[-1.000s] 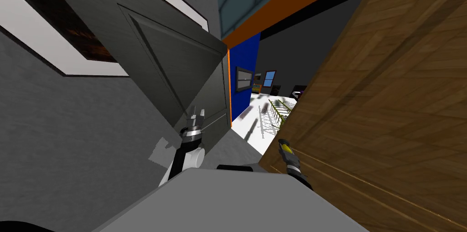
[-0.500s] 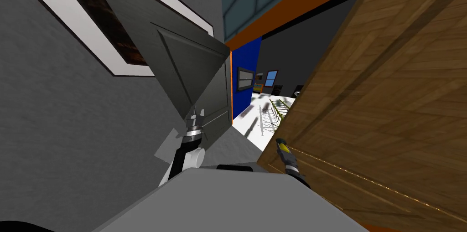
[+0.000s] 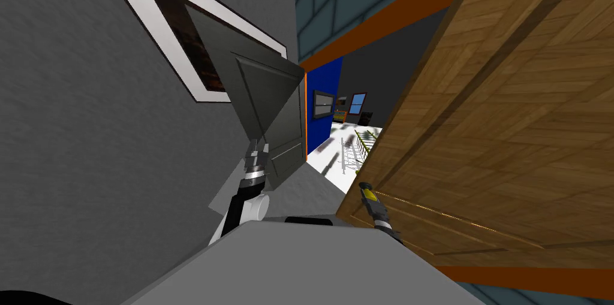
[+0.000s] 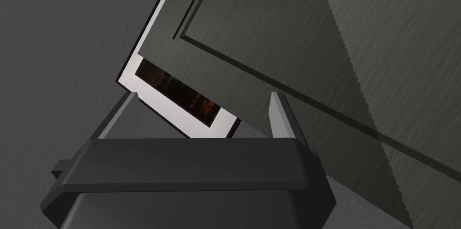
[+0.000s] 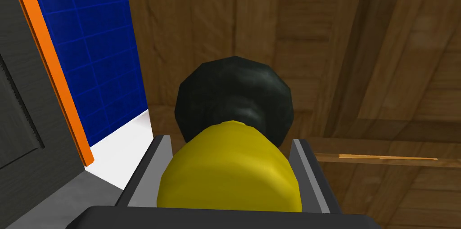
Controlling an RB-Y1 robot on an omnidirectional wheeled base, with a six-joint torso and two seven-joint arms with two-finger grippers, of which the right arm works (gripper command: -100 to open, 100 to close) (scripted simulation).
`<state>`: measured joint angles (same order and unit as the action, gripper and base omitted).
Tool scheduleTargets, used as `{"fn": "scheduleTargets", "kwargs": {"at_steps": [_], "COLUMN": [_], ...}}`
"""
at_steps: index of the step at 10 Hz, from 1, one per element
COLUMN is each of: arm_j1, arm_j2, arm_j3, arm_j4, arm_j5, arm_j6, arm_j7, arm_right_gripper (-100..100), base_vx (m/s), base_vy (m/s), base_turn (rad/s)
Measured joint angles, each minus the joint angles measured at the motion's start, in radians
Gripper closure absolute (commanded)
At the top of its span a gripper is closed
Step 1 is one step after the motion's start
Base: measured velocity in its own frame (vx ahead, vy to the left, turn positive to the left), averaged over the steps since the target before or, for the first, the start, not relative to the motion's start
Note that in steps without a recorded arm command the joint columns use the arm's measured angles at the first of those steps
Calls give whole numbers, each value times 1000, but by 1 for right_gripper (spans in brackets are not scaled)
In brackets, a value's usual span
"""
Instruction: Pull the door open
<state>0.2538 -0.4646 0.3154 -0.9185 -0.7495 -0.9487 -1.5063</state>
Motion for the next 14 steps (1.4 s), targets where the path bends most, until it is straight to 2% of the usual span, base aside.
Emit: {"fn": "scheduleTargets", "kwargs": {"at_steps": [2, 7, 8, 11, 14], "arm_j1": [9, 30, 43, 53, 62], "arm_j2": [-4, -46, -57, -66, -86], "arm_j3": [14, 76, 88, 111, 135], "arm_j4": [0, -1, -13, -5, 7], "arm_j5": [6, 39, 45, 56, 69], "arm_j6": [-4, -60, -66, -83, -123], "arm_j7": [-7, -58, -66, -81, -110], "arm_right_gripper": [100, 100, 100, 100, 100], "base_vx": [-175, -235, -226, -159, -219], "base_vy": [-18, -35, -34, -33, -49], "base_turn": [99, 100, 63, 97, 160]}}
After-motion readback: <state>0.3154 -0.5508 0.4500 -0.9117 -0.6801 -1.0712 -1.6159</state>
